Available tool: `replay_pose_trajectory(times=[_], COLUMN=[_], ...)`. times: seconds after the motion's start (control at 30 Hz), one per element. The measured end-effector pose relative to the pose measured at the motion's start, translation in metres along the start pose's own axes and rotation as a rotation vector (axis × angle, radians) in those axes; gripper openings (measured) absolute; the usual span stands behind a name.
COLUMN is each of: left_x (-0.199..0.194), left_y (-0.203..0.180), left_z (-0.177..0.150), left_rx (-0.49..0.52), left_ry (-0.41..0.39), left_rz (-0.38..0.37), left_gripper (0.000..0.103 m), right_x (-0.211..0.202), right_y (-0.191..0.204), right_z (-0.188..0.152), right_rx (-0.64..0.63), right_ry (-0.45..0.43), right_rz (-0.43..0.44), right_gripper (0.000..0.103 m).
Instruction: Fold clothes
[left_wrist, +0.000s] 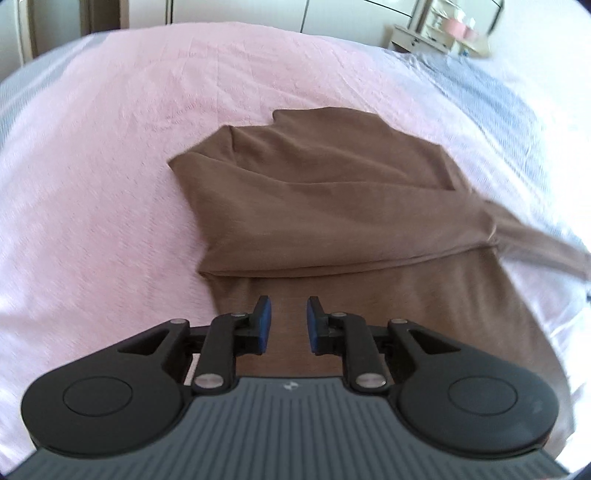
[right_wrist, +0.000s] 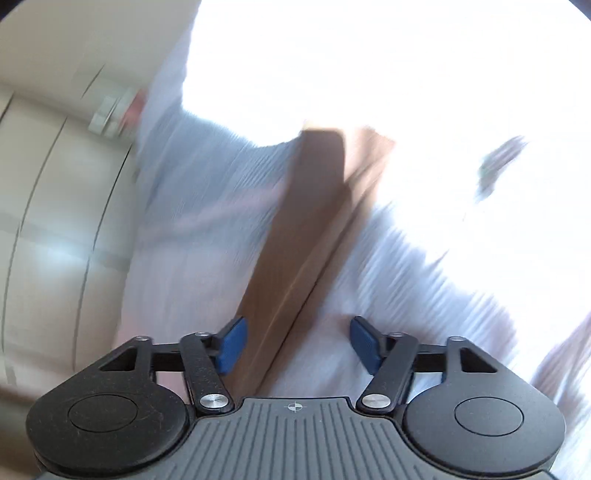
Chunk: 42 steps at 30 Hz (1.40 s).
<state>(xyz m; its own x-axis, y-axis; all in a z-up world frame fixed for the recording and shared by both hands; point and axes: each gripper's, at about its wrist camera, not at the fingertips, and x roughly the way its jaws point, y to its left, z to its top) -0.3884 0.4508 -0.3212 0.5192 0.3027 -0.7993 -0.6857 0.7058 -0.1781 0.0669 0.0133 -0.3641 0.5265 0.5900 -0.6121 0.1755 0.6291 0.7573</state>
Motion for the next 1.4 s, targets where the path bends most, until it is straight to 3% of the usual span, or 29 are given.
replay_pose_trajectory(times=[0.03,0.1,0.13,0.17,0.23,0.33,0.4,0.5,0.63,0.67,0.7,0.73,0.77,0.83,0.93,1.0,1.03,1.13,1.2,1.3,1.37,1.4], left_x=[0.001,-0.001,-0.003,-0.007,-0.015,-0.027,-0.035,-0.047,-0.062,-0.064,-0.066,-0.068,-0.07,-0.072,-0.068,-0.06,-0.055,-0.036,-0.022,0.002,0.02,0.029], left_y=[-0.002,-0.002,-0.002,0.0,0.004,0.018,0.028,0.042,0.061,0.065,0.069,0.072,0.074,0.078,0.085,0.088,0.09,0.093,0.095,0.101,0.108,0.11], left_z=[0.0,0.001,0.001,0.001,0.0,-0.007,-0.014,-0.026,-0.045,-0.05,-0.054,-0.058,-0.062,-0.068,-0.075,-0.073,-0.07,-0.051,-0.034,-0.01,0.002,0.006], left_rx=[-0.016,-0.038,-0.049,-0.06,-0.086,-0.161,-0.217,-0.297,-0.406,-0.426,-0.443,-0.456,-0.463,-0.466,-0.476,-0.491,-0.502,-0.545,-0.574,-0.62,-0.663,-0.687], left_ry=[0.001,-0.002,-0.005,-0.009,-0.019,-0.034,-0.043,-0.054,-0.063,-0.06,-0.057,-0.053,-0.051,-0.048,-0.037,-0.036,-0.039,-0.067,-0.099,-0.131,-0.128,-0.121], left_rz=[-0.004,-0.005,-0.006,-0.007,-0.005,0.0,0.002,0.016,0.04,0.047,0.052,0.053,0.049,0.044,0.037,0.023,0.009,-0.038,-0.06,-0.067,-0.059,-0.063], left_gripper=[0.017,0.017,0.017,0.017,0.017,0.018,0.018,0.018,0.018,0.018,0.018,0.019,0.019,0.021,0.021,0.022,0.022,0.032,0.042,0.05,0.055,0.052], right_x=[0.004,0.012,0.015,0.019,0.022,0.019,0.011,-0.009,-0.048,-0.052,-0.05,-0.044,-0.039,-0.028,-0.008,0.015,0.025,0.039,0.051,0.057,0.066,0.069], right_y=[-0.003,-0.009,-0.012,-0.011,0.019,0.104,0.166,0.241,0.28,0.278,0.271,0.258,0.245,0.22,0.187,0.179,0.174,0.164,0.166,0.169,0.168,0.166], right_z=[0.004,0.013,0.017,0.02,0.018,-0.022,-0.074,-0.18,-0.335,-0.371,-0.401,-0.419,-0.436,-0.464,-0.445,-0.419,-0.407,-0.371,-0.352,-0.331,-0.331,-0.333], right_rx=[0.022,0.066,0.087,0.082,-0.065,-0.446,-0.71,-1.063,-1.416,-1.529,-1.626,-1.683,-1.739,-1.83,-1.833,-1.834,-1.837,-1.852,-1.851,-1.869,-1.922,-1.95], right_ry=[-0.001,-0.002,-0.003,-0.005,-0.035,-0.122,-0.139,-0.109,0.085,0.152,0.204,0.234,0.264,0.319,0.351,0.324,0.308,0.231,0.191,0.167,0.174,0.178], right_rz=[-0.005,-0.015,-0.02,-0.039,-0.102,-0.114,-0.013,0.219,0.577,0.598,0.572,0.529,0.484,0.389,0.23,0.139,0.096,0.003,-0.021,-0.005,0.022,0.036], right_gripper=[0.056,0.038,0.011,0.005,0.002,0.002,0.002,0.002,0.003,0.005,0.035,0.058,0.072,0.071,0.071,0.068,0.061,0.056,0.055,0.048,0.036,0.022])
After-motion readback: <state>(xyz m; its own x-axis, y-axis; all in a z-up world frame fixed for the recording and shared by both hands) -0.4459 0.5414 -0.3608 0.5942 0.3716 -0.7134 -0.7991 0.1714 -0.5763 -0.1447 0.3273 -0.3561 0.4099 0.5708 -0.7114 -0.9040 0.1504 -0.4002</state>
